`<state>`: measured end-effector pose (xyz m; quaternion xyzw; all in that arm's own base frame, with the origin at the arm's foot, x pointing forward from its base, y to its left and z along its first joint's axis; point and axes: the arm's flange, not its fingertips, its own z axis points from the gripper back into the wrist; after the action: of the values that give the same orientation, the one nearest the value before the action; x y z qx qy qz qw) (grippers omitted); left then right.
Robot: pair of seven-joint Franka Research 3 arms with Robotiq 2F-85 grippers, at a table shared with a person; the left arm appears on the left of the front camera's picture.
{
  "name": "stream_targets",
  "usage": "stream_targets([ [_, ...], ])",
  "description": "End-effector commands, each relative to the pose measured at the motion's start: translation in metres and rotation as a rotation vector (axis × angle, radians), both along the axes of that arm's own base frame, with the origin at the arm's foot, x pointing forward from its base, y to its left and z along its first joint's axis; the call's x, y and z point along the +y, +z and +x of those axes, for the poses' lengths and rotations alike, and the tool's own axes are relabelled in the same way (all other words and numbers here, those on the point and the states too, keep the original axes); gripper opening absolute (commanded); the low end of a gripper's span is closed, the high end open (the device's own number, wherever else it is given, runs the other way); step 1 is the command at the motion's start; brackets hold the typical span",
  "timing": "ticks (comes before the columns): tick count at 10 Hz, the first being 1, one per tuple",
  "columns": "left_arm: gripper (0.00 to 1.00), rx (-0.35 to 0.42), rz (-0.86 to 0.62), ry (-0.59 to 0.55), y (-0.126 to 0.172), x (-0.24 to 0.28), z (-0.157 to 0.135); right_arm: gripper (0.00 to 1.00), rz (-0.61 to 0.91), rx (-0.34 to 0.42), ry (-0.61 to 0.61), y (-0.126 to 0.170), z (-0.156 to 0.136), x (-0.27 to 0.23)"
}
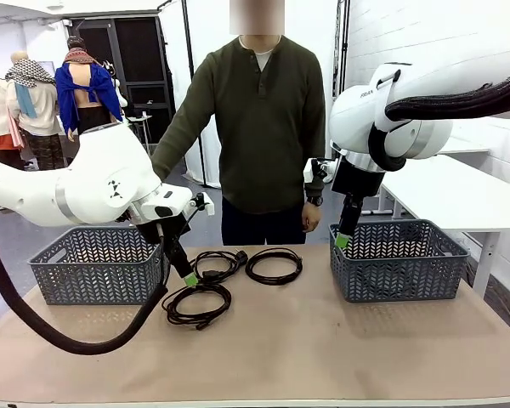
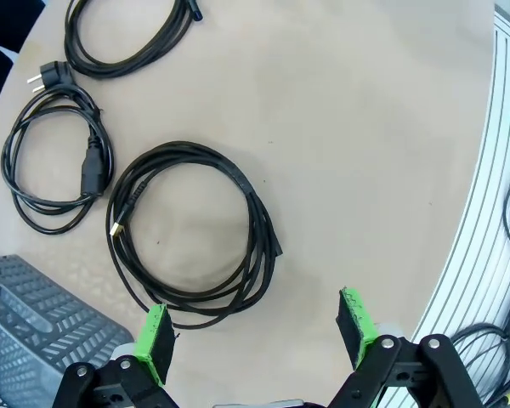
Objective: Organize the cables according to human instructions.
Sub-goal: Pick up a bundle of cables and place it in the basket indicated by the human.
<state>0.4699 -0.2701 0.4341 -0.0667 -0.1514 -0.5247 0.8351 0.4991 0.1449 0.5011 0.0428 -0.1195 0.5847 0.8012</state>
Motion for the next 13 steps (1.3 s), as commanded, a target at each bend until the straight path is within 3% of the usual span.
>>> stream_targets([
  [1, 1.00, 0.030, 0.017, 0.089, -0.003, -0.015, 0.018, 1.00, -0.016, 0.001, -0.007, 0.001, 0.000, 0.000],
  [7, 1.00, 0.160, 0.046, 0.236, -0.040, -0.060, 0.052, 1.00, -0.016, 0.001, -0.007, 0.001, 0.000, 0.000],
  [13, 1.00, 0.227, 0.054, 0.323, -0.087, -0.082, 0.069, 1.00, -0.016, 0.001, -0.007, 0.001, 0.000, 0.000],
])
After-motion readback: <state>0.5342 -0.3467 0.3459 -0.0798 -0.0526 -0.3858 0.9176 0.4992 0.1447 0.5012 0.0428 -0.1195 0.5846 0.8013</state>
